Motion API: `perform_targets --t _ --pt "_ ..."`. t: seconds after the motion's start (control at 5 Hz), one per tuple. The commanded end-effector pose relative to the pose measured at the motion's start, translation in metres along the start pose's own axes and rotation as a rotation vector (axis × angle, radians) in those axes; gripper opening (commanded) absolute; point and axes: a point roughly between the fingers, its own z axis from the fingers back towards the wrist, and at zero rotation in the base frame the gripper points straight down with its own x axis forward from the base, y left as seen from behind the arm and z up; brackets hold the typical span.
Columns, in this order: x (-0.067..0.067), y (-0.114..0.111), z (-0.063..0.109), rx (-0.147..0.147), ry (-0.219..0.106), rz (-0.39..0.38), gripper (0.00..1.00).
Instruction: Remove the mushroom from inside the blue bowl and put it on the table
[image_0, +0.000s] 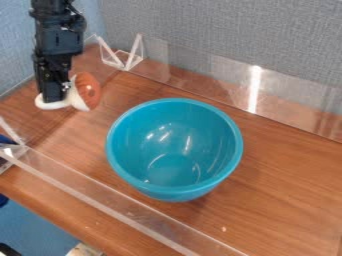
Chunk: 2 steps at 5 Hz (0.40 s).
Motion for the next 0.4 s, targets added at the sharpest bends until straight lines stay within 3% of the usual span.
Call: perform_targets --t 0.0,0.2 --pt "0.0040 0.0091 0.0122 0.045 -0.027 -0.005 0.00" --pt "0.0035 0.0101 0.0118 0.048 -0.027 -0.015 0.00"
